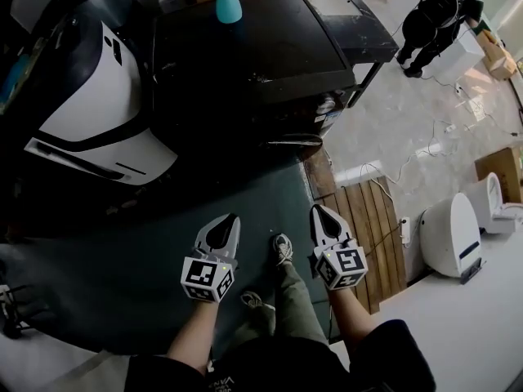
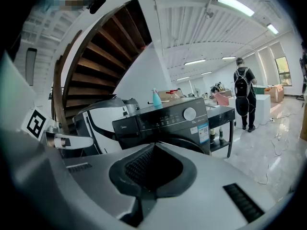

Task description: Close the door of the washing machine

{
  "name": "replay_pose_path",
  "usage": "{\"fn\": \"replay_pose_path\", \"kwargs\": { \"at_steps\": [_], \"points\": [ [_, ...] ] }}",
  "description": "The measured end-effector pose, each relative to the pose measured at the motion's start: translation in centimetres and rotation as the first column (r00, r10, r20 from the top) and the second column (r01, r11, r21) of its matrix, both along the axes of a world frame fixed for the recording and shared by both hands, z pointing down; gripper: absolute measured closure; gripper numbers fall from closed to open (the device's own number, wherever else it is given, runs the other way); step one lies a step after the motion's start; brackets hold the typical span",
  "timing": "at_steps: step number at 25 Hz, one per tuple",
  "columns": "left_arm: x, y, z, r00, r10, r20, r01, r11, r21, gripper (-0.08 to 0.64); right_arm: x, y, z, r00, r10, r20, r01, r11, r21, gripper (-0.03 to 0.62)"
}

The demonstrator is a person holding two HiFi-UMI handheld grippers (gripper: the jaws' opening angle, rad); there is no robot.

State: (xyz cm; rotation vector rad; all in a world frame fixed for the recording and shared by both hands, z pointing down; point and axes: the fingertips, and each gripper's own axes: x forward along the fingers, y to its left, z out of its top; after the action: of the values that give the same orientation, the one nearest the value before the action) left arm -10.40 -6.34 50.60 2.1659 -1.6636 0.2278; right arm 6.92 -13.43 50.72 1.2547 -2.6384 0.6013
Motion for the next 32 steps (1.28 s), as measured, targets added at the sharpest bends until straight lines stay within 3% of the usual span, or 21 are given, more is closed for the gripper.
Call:
{"fn": "replay_pose_path", "kwargs": {
  "at_steps": [3,6,15,24,32],
  "points": [
    [0.6,3.1,-1.4,1.0,0.026,-0.007,-0.026,1.0,0.003,0.474,-0.2,3.5,-1.6,1.0,-0.029,-0.007,0.029,0.999,0.024,0.591],
    [1.4,5.9,-3.0,0.998,0.056,-0.005,-0.056,0.998,0.016,0.448,-0.1,6.6,-3.5,0.999,-0.041,0.01,0.041,0.998,0.054,0.591],
    [2.5,14.0,-7.8,0.993,0.116,0.012,-0.116,0.99,0.084,0.443,0.0,15.1,-8.8,0.997,-0.063,0.043,0.058,0.991,0.119,0.591],
    [2.1,20.5,-10.0,0.992,0.122,0.024,-0.124,0.986,0.112,0.443,-0.3,21.2,-12.3,0.995,-0.092,0.032,0.085,0.981,0.175,0.59],
    [0.3,24.1,-11.5,0.994,0.101,0.045,-0.106,0.985,0.135,0.431,-1.0,25.1,-14.4,0.994,-0.107,0.035,0.099,0.977,0.19,0.531]
  ]
}}
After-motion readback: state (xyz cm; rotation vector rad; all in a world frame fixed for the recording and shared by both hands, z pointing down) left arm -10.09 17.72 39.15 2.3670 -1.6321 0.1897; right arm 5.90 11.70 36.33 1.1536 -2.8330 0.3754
